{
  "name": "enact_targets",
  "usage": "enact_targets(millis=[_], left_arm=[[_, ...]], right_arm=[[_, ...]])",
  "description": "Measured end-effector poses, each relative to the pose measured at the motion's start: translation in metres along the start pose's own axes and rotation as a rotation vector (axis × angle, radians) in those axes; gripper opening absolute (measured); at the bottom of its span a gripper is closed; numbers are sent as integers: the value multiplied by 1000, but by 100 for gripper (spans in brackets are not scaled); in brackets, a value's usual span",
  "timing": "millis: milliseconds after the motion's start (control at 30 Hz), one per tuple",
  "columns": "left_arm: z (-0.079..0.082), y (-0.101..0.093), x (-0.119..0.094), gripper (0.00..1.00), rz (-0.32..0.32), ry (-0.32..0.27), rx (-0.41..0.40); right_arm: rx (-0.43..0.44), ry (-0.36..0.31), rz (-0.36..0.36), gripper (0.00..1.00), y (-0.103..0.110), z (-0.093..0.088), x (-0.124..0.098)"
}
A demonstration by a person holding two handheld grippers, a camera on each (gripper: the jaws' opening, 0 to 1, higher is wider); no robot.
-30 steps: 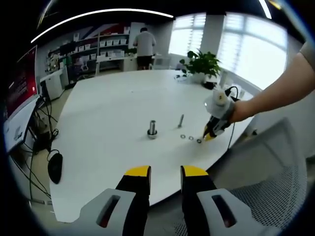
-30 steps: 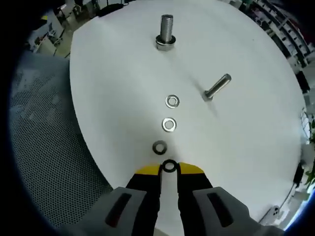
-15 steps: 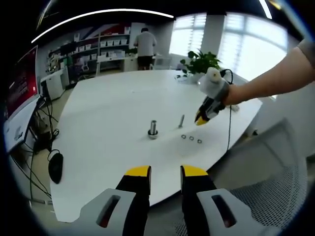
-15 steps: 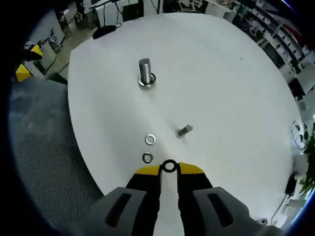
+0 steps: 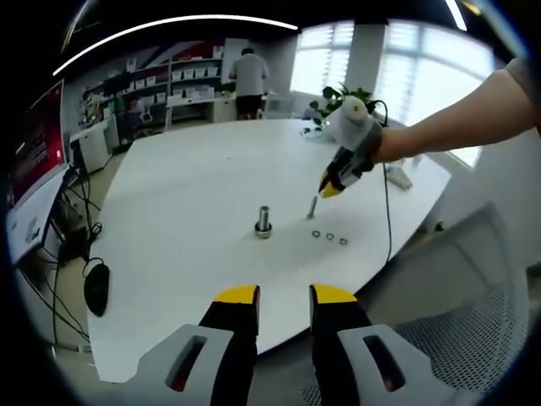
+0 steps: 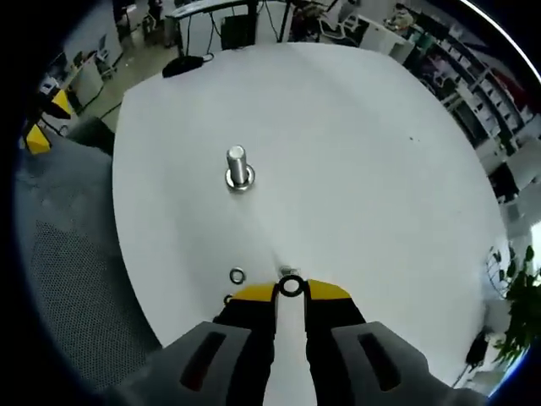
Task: Place the washer onto the threaded stud by aligning its center hole with the stud, sliding it down to the base, and recovering from edge contact or off-axis alignment until the washer reaches the visible bottom stop.
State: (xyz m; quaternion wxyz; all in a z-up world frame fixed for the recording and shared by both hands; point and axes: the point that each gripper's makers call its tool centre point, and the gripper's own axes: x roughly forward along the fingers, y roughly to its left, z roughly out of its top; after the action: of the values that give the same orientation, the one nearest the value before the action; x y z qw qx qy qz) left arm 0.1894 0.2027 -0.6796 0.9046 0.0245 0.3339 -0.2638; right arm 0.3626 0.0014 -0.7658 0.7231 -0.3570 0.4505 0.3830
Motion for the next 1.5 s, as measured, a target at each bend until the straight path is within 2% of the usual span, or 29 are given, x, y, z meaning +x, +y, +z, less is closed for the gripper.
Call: enact_targets(millis=[100, 500, 867, 1367, 1500], left_arm=[[0, 1, 0, 21, 3, 0, -2], [-1, 1, 0, 21, 7, 6, -2], [-2, 1, 0, 21, 10, 8, -2], [-5, 1, 1, 20, 11, 25, 2], [-5, 2, 1, 20, 12, 26, 2]], right_arm=[[-16, 26, 1, 14, -1, -4, 5], [-28, 42, 18, 14, -2, -2, 13], [-49, 82, 36, 14, 0, -8, 27], [-72, 153, 60, 14, 6, -25, 56], [-47, 159, 69, 14, 6, -29, 61]])
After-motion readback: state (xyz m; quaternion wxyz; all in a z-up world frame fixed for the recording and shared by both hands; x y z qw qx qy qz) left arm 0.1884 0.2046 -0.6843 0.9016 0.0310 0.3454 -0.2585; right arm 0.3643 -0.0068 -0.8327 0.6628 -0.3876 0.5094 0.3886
